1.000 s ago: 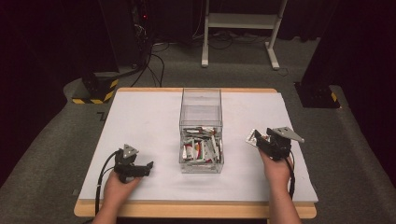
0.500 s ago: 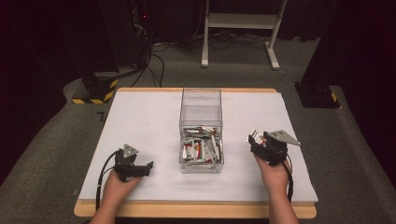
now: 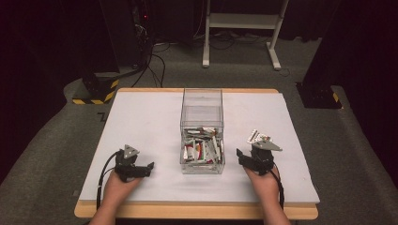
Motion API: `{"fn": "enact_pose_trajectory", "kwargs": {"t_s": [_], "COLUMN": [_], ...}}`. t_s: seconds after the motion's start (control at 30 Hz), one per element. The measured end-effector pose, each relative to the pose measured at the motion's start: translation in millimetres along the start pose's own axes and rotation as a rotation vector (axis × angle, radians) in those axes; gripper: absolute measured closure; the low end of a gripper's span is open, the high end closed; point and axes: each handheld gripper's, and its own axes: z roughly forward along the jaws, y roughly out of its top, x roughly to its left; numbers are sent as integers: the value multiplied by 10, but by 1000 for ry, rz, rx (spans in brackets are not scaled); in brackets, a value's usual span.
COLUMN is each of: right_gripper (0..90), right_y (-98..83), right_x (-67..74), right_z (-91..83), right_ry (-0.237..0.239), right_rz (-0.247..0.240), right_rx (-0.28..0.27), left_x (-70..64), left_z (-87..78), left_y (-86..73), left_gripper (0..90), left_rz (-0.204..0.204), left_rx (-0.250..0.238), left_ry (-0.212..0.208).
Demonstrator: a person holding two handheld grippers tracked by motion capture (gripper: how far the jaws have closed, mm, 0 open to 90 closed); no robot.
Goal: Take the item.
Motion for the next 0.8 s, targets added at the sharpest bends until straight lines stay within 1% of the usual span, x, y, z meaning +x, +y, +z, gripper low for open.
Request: {"fn": "enact_pose_trajectory", "kwargs": {"t_s": [0.1, 0.27, 0.3, 0.33, 0.4, 0.47, 0.8], "right_gripper": [302, 283, 280, 283, 281, 281, 278], "right_y": [-36, -117, -131, -133, -135, -140, -143], "right_x": [40, 112, 128, 145, 162, 167, 177], "right_z": [66, 215, 234, 235, 240, 241, 243], "right_ry": [9, 15, 13, -1, -11, -14, -22], "right_rz": [-2, -18, -26, -38, -53, -54, -61], "right_rx": [34, 118, 126, 122, 129, 127, 125], "left_x": [1, 0, 0, -2, 0, -5, -4], "left_z": [-1, -1, -1, 1, -2, 2, 0], "left_y": [0, -1, -1, -1, -1, -2, -3], "left_gripper": [60, 60, 60, 60, 60, 60, 60], "left_rz": [3, 3, 3, 0, 4, -3, 1], "left_rx": [1, 0, 0, -3, 1, -4, -2], "left_ry": [0, 1, 1, 0, 2, 1, 2]}}
